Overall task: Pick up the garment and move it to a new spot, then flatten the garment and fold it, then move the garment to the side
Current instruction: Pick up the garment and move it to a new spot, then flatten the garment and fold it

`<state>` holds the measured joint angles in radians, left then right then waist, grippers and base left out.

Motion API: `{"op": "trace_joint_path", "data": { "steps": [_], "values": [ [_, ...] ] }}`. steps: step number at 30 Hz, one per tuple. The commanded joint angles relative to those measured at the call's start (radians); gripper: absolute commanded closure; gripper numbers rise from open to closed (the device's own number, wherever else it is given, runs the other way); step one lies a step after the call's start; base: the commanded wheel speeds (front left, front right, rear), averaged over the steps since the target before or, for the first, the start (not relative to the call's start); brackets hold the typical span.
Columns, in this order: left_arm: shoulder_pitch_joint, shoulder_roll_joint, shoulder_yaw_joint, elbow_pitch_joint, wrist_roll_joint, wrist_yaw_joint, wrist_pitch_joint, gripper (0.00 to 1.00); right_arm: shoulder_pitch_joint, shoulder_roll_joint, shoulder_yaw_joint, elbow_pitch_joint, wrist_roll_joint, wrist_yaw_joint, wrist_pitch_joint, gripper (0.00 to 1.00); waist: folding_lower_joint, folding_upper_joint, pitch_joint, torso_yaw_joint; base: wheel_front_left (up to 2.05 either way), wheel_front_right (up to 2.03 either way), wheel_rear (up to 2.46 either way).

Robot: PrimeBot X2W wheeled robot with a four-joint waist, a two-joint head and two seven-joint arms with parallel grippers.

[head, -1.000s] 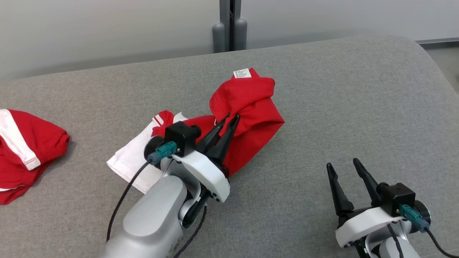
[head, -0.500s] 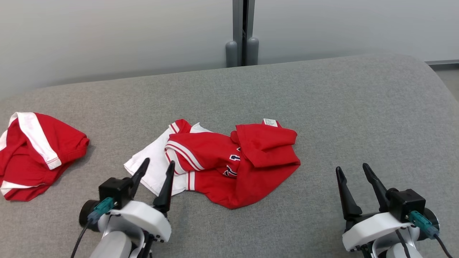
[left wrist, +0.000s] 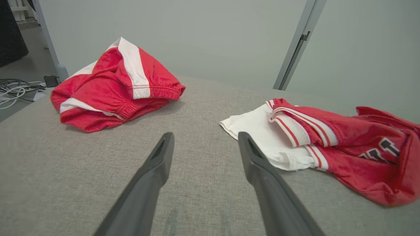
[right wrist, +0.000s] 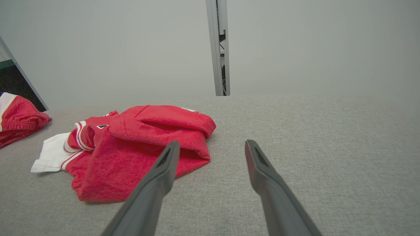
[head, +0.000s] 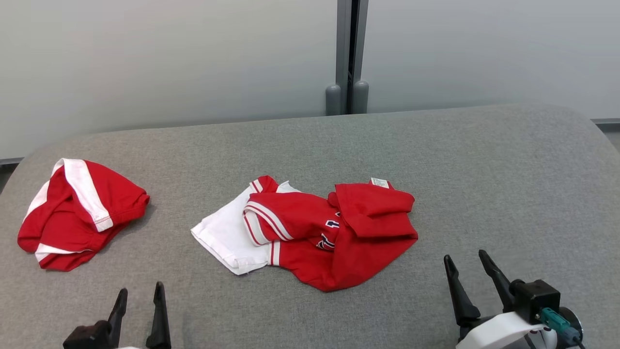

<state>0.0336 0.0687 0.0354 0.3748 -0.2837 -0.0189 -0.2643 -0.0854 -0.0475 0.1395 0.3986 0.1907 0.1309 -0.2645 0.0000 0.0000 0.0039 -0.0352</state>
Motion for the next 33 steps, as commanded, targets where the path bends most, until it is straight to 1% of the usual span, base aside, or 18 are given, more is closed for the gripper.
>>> {"op": "trace_joint_path", "data": {
  "steps": [1, 9, 15, 19, 26, 28, 33],
  "values": [
    [0.017, -0.005, 0.02, 0.001, 0.021, -0.016, 0.0, 0.0, 0.012, -0.006, 0.005, 0.003, 0.004, 0.0, 0.0, 0.0, 0.0, 0.0, -0.003, 0.005, 0.0, 0.0, 0.0],
    [0.012, -0.016, 0.036, 0.007, 0.048, -0.042, 0.0, 0.0, 0.004, -0.006, 0.022, 0.008, -0.005, 0.0, 0.0, 0.0, 0.0, 0.0, 0.01, 0.025, 0.0, 0.0, 0.0],
    [-0.002, -0.016, -0.004, 0.02, 0.015, -0.057, 0.0, 0.0, -0.042, -0.006, 0.078, 0.021, 0.001, 0.0, 0.0, 0.0, 0.0, 0.0, 0.037, 0.067, 0.0, 0.0, 0.0],
    [-0.012, -0.016, -0.033, 0.019, 0.01, -0.069, 0.0, 0.0, -0.106, -0.007, 0.112, 0.06, 0.006, 0.0, 0.0, 0.0, 0.0, 0.0, 0.069, 0.106, 0.0, 0.0, 0.0],
    [-0.051, -0.017, -0.06, 0.029, -0.008, -0.072, 0.0, 0.0, -0.217, -0.007, 0.114, 0.147, -0.022, 0.0, 0.0, 0.0, 0.0, 0.0, 0.127, 0.177, 0.0, 0.0, 0.0],
    [-0.058, -0.017, -0.071, 0.028, -0.009, -0.073, 0.0, 0.0, -0.244, -0.006, 0.115, 0.169, -0.039, 0.0, 0.0, 0.0, 0.0, 0.0, 0.142, 0.19, 0.0, 0.0, 0.0],
    [-0.075, -0.017, -0.08, 0.029, -0.024, -0.067, 0.0, 0.0, -0.265, -0.006, 0.124, 0.194, -0.039, 0.0, 0.0, 0.0, 0.0, 0.0, 0.168, 0.209, 0.0, 0.0, 0.0]
  ]
}}
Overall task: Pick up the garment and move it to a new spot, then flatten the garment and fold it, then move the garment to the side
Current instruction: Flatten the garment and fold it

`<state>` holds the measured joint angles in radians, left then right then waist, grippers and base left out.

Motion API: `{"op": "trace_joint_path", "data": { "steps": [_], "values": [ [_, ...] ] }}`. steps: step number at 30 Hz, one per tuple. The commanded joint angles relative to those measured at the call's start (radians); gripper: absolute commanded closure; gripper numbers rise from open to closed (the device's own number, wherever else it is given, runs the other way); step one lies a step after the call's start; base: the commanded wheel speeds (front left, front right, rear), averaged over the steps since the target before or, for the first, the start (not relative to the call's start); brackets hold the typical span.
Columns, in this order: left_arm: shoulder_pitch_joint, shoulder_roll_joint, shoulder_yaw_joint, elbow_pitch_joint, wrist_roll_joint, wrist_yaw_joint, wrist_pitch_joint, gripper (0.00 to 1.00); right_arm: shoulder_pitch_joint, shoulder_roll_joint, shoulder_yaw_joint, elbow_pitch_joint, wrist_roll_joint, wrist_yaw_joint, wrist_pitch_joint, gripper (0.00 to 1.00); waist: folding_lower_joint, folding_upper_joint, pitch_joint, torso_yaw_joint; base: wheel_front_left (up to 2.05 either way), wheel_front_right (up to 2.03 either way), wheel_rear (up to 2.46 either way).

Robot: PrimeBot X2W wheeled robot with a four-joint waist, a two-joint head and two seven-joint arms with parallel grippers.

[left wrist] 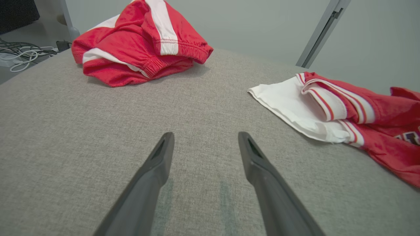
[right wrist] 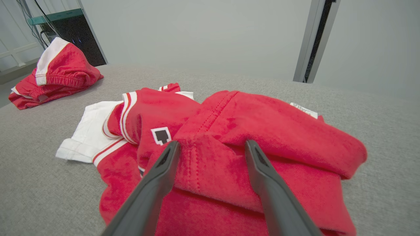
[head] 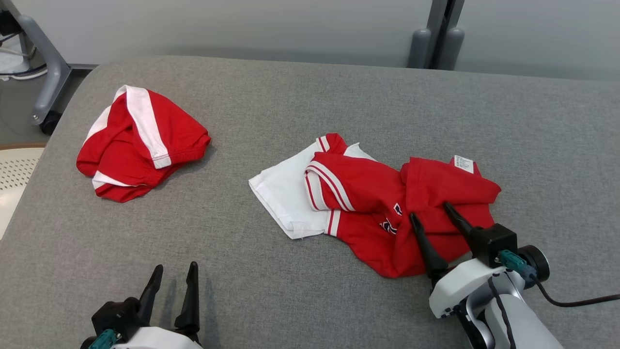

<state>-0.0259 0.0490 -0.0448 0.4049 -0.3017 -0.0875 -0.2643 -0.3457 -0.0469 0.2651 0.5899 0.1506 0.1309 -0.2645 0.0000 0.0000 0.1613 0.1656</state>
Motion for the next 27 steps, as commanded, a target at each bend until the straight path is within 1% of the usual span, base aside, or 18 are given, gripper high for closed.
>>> {"op": "trace_joint_path", "data": {
  "steps": [1, 2, 3, 4, 5, 6, 10, 11, 12, 16, 18, 22, 25, 26, 27],
  "values": [
    [-0.019, 0.003, -0.001, -0.002, -0.008, 0.003, 0.0, 0.0, -0.009, -0.008, -0.002, 0.007, -0.002, 0.0, 0.0, 0.0, 0.0, 0.0, 0.015, 0.009, 0.0, 0.0, 0.0],
    [-0.022, 0.003, -0.002, -0.004, -0.008, 0.005, 0.0, 0.0, -0.007, -0.008, -0.005, 0.017, -0.001, 0.0, 0.0, 0.0, 0.0, 0.0, 0.017, 0.009, 0.0, 0.0, 0.0],
    [-0.025, 0.003, -0.003, -0.005, -0.01, 0.006, 0.0, 0.0, -0.007, -0.008, -0.007, 0.026, 0.0, 0.0, 0.0, 0.16, 0.0, 0.0, 0.019, 0.008, 0.0, 0.0, 0.0],
    [-0.027, 0.003, -0.003, -0.005, -0.013, 0.007, 0.0, 0.0, -0.008, -0.007, -0.007, 0.03, -0.002, 0.0, 0.0, 0.54, 0.0, 0.0, 0.02, 0.007, 0.0, 0.0, 0.0],
    [-0.029, 0.003, -0.004, -0.004, -0.017, 0.007, 0.0, 0.0, -0.009, -0.007, -0.009, 0.037, -0.005, 0.0, 0.0, 0.87, 0.0, 0.0, 0.022, 0.005, 0.0, 0.0, 0.0],
    [-0.03, 0.003, -0.004, -0.004, -0.019, 0.006, 0.0, 0.0, -0.01, -0.008, -0.011, 0.045, 0.001, 0.0, 0.0, 1.0, 0.0, 0.0, 0.023, 0.003, 0.0, 0.0, 0.0],
    [-0.032, 0.003, -0.009, -0.004, -0.025, 0.007, 0.0, 0.0, -0.022, -0.008, -0.017, 0.04, 0.013, 0.0, 0.0, 1.0, 0.0, 0.0, 0.026, -0.004, 0.0, 0.0, 0.0],
    [-0.035, 0.003, -0.011, -0.004, -0.028, 0.009, 0.0, 0.0, -0.029, -0.008, -0.037, 0.008, 0.015, 0.0, 0.0, 1.0, 0.0, 0.0, 0.026, -0.013, 0.0, 0.0, 0.0],
    [-0.035, 0.003, -0.011, -0.004, -0.028, 0.009, 0.0, 0.0, -0.029, -0.008, -0.037, 0.008, 0.015, 0.0, 0.0, 1.0, 0.0, 0.0, 0.026, -0.013, 0.0, 0.0, 0.0],
    [-0.029, 0.003, -0.007, -0.003, -0.018, 0.005, 0.0, 0.0, -0.022, -0.012, -0.128, -0.092, 0.006, 0.0, 0.0, 1.0, 0.0, 0.0, 0.01, -0.038, 0.0, 0.0, 0.0],
    [-0.027, 0.003, -0.006, 0.0, -0.008, 0.001, 0.0, 0.0, -0.013, -0.026, -0.176, -0.131, -0.002, 0.0, 0.0, 1.0, 0.0, 0.0, -0.001, -0.053, 0.0, 0.0, 0.0],
    [-0.028, 0.003, -0.016, 0.001, 0.0, -0.004, 0.0, 0.0, 0.022, -0.041, -0.262, -0.18, -0.016, 0.0, 0.0, 1.0, 0.0, 0.0, -0.022, -0.084, 0.0, 0.0, 0.0],
    [-0.033, 0.003, -0.027, -0.001, 0.003, -0.007, 0.0, 0.0, 0.058, -0.039, -0.325, -0.2, -0.028, 0.0, 0.0, 1.0, 0.0, 0.0, -0.03, -0.108, 0.0, 0.0, 0.0],
    [-0.035, 0.003, -0.032, 0.0, 0.004, -0.008, 0.0, 0.0, 0.074, -0.037, -0.344, -0.198, -0.033, 0.0, 0.0, 0.63, 0.0, 0.0, -0.031, -0.116, 0.0, 0.0, 0.0],
    [-0.036, 0.003, -0.036, 0.001, 0.004, -0.009, 0.0, 0.0, 0.089, -0.037, -0.359, -0.189, -0.036, 0.0, 0.0, 0.23, 0.0, 0.0, -0.032, -0.123, 0.0, 0.0, 0.0]
  ]
}}
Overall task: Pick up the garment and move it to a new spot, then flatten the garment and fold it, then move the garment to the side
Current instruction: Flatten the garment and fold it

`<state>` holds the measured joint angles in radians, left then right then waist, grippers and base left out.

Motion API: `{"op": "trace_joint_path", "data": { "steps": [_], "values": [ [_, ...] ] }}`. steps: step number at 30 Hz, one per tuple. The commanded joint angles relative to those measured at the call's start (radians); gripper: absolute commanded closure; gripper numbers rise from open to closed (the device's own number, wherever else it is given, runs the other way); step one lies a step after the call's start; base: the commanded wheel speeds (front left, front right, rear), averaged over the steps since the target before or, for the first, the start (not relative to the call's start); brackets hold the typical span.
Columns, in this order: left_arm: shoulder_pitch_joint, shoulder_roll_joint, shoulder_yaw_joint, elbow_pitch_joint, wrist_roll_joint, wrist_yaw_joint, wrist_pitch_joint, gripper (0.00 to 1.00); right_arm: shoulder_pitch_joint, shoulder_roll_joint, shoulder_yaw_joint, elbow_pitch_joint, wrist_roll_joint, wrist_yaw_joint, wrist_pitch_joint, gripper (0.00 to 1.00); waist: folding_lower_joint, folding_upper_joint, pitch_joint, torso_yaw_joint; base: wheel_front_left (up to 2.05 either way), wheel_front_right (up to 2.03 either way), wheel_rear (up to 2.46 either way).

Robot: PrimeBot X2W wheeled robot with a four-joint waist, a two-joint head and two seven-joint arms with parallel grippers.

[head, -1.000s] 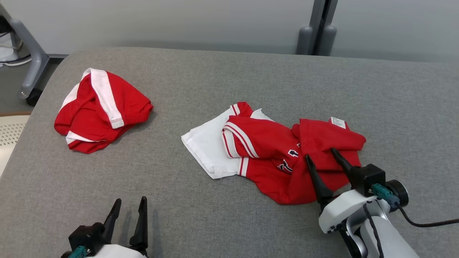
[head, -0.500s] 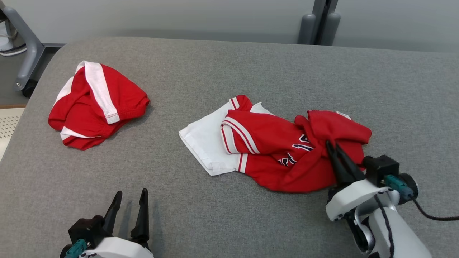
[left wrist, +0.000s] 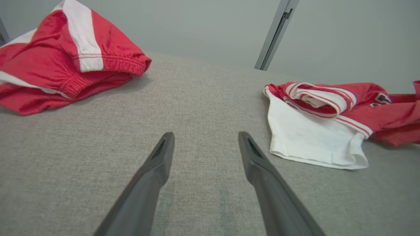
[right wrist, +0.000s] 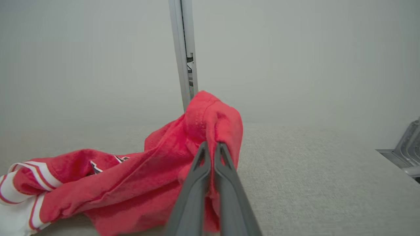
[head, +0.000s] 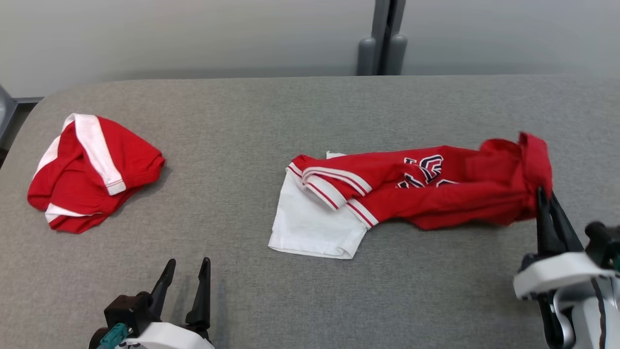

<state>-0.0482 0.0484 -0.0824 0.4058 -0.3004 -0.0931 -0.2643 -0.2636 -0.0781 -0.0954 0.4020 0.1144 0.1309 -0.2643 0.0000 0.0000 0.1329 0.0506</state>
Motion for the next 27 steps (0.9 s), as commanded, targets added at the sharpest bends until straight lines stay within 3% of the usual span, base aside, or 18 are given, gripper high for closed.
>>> {"op": "trace_joint_path", "data": {
  "steps": [1, 10, 18, 27],
  "values": [
    [-0.014, 0.004, -0.003, 0.001, 0.002, -0.004, 0.0, 0.0, 0.02, -0.004, -0.012, 0.004, -0.006, 0.0, 0.0, 0.0, 0.0, 0.0, -0.005, -0.015, 0.0, 0.0, 0.0],
    [-0.027, 0.004, -0.035, 0.022, 0.002, -0.006, 0.0, 0.0, 0.134, 0.018, -0.1, 0.044, -0.022, 0.0, 0.0, 0.0, 0.0, 0.0, 0.002, -0.081, 0.0, 0.0, 0.0],
    [-0.098, 0.003, -0.087, 0.072, -0.015, -0.006, 0.0, 0.0, 0.089, 0.025, -0.041, 0.015, -0.003, 0.0, 0.0, 0.0, 0.0, 0.0, 0.049, -0.159, 0.0, 0.0, 0.0],
    [-0.181, 0.004, -0.108, 0.211, -0.012, 0.053, 0.0, 0.0, 0.056, 0.025, 0.007, -0.002, 0.032, 0.0, 0.0, 0.0, 0.0, 0.0, 0.1, -0.212, 0.0, 0.0, 0.0]
  ]
}}
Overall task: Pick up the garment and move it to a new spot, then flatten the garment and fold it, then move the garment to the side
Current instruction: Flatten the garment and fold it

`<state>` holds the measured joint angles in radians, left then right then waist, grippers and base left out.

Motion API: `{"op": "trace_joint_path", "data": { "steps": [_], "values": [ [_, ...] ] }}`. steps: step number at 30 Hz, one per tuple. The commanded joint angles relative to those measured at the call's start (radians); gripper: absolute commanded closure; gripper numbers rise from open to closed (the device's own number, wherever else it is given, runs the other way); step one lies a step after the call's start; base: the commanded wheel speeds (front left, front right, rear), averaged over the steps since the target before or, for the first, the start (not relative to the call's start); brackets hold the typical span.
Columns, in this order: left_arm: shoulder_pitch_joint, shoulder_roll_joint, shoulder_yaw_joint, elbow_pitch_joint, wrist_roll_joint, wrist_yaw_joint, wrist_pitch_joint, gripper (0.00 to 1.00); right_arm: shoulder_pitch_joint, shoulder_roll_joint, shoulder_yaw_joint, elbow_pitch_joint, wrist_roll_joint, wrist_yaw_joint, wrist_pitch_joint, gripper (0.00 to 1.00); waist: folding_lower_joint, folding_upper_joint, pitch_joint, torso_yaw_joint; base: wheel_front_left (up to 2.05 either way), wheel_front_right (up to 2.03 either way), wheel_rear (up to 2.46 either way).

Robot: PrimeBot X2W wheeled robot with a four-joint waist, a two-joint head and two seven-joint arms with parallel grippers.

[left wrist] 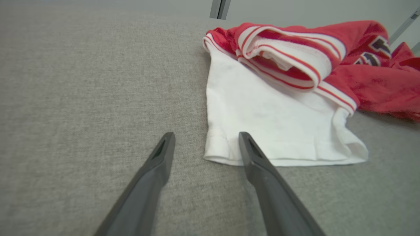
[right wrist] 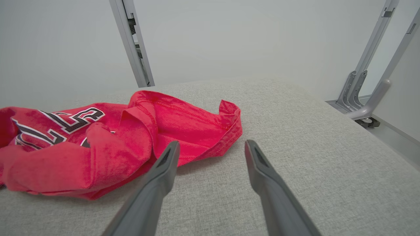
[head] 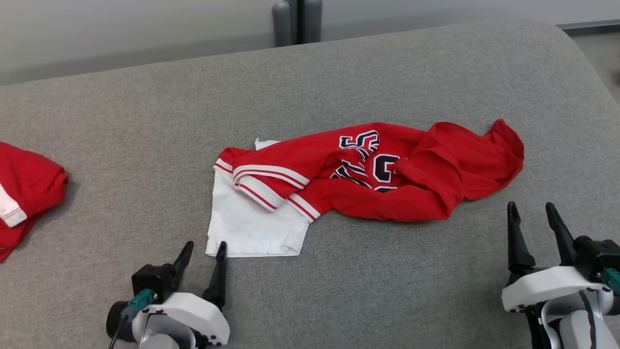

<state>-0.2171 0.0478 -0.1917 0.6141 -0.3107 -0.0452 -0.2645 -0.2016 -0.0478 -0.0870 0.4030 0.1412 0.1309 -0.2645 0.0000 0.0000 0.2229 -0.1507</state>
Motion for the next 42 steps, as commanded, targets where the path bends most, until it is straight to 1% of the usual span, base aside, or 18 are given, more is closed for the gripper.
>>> {"op": "trace_joint_path", "data": {
  "steps": [1, 3, 5, 6, 7, 8, 13, 17, 22, 25, 29, 32, 33, 34, 38, 42],
  "values": [
    [-0.022, 0.005, 0.004, 0.025, -0.008, 0.013, 0.002, 0.0, -0.006, -0.005, 0.0, -0.005, 0.007, 0.0, 0.0, 0.0, 0.0, 0.0, 0.015, -0.013, 0.0, 0.0, 0.0],
    [-0.026, 0.005, -0.001, 0.069, -0.017, 0.017, 0.005, 0.0, -0.001, -0.005, 0.002, -0.006, 0.006, 0.0, 0.0, 0.0, 0.0, 0.0, 0.019, -0.017, 0.0, 0.0, 0.0],
    [-0.028, 0.004, -0.015, 0.1, -0.024, 0.003, 0.008, 0.0, 0.002, -0.005, 0.001, -0.008, 0.007, 0.0, 0.0, 0.0, 0.0, 0.0, 0.023, -0.018, 0.0, 0.0, 0.0],
    [-0.029, 0.004, -0.022, 0.114, -0.029, -0.003, 0.009, 0.14, 0.004, -0.005, 0.0, -0.008, 0.007, 0.0, 0.0, 0.0, 0.0, 0.0, 0.024, -0.018, 0.0, 0.0, 0.0],
    [-0.03, 0.003, -0.031, 0.122, -0.024, -0.011, 0.01, 0.73, 0.006, -0.005, -0.003, -0.008, 0.007, 0.0, 0.0, 0.0, 0.0, 0.0, 0.023, -0.016, 0.0, 0.0, 0.0],
    [-0.03, 0.002, -0.042, 0.13, -0.022, -0.022, 0.011, 1.0, 0.008, -0.005, -0.006, -0.008, 0.007, 0.0, 0.0, 0.0, 0.0, 0.0, 0.023, -0.014, 0.0, 0.0, 0.0],
    [-0.038, 0.001, -0.085, 0.112, -0.04, -0.045, 0.007, 1.0, 0.004, -0.005, -0.01, 0.002, 0.016, 0.0, 0.0, 0.0, 0.0, 0.0, 0.004, 0.013, 0.0, 0.0, 0.0],
    [-0.035, 0.004, -0.076, 0.047, -0.054, -0.036, 0.0, 1.0, 0.007, -0.006, 0.0, 0.008, 0.02, 0.0, 0.0, 0.0, 0.0, 0.0, -0.019, 0.042, 0.0, 0.0, 0.0],
    [-0.001, 0.005, -0.002, -0.045, -0.037, -0.011, 0.0, 1.0, 0.018, -0.005, 0.009, 0.007, 0.025, 0.0, 0.0, 0.0, 0.0, 0.0, -0.047, 0.083, 0.0, 0.0, 0.0],
    [0.024, 0.007, 0.068, -0.092, -0.024, 0.003, 0.0, 1.0, 0.021, -0.005, 0.016, 0.003, 0.026, 0.0, 0.0, 0.0, 0.0, 0.0, -0.062, 0.109, 0.0, 0.0, 0.0],
    [0.055, 0.006, 0.158, -0.117, -0.001, 0.013, 0.0, 1.0, 0.018, -0.006, 0.035, 0.002, 0.03, 0.0, 0.0, 0.0, 0.0, 0.0, -0.075, 0.14, 0.0, 0.0, 0.0],
    [0.074, 0.005, 0.209, -0.108, 0.015, 0.025, 0.0, 1.0, 0.015, -0.005, 0.056, 0.003, 0.038, 0.0, 0.0, 0.0, 0.0, 0.0, -0.08, 0.159, 0.0, 0.0, 0.0],
    [0.077, 0.004, 0.217, -0.101, 0.019, 0.028, 0.0, 0.8, 0.011, -0.006, 0.067, 0.004, 0.037, 0.0, 0.0, 0.0, 0.0, 0.0, -0.08, 0.164, 0.0, 0.0, 0.0],
    [0.08, 0.005, 0.223, -0.097, 0.02, 0.026, 0.0, 0.0, 0.007, -0.006, 0.079, 0.005, 0.041, 0.0, 0.0, 0.0, 0.0, 0.0, -0.081, 0.169, 0.0, 0.0, 0.0],
    [0.087, 0.004, 0.209, -0.094, 0.014, 0.028, 0.0, 0.0, -0.014, -0.005, 0.148, 0.011, 0.052, 0.0, 0.0, 0.0, 0.0, 0.0, -0.079, 0.185, 0.0, 0.0, 0.0],
    [0.1, 0.005, 0.169, -0.086, 0.003, 0.02, 0.0, 0.0, -0.051, -0.006, 0.227, 0.038, 0.054, 0.0, 0.0, 0.0, 0.0, 0.0, -0.073, 0.199, 0.0, 0.0, 0.0]
  ]
}}
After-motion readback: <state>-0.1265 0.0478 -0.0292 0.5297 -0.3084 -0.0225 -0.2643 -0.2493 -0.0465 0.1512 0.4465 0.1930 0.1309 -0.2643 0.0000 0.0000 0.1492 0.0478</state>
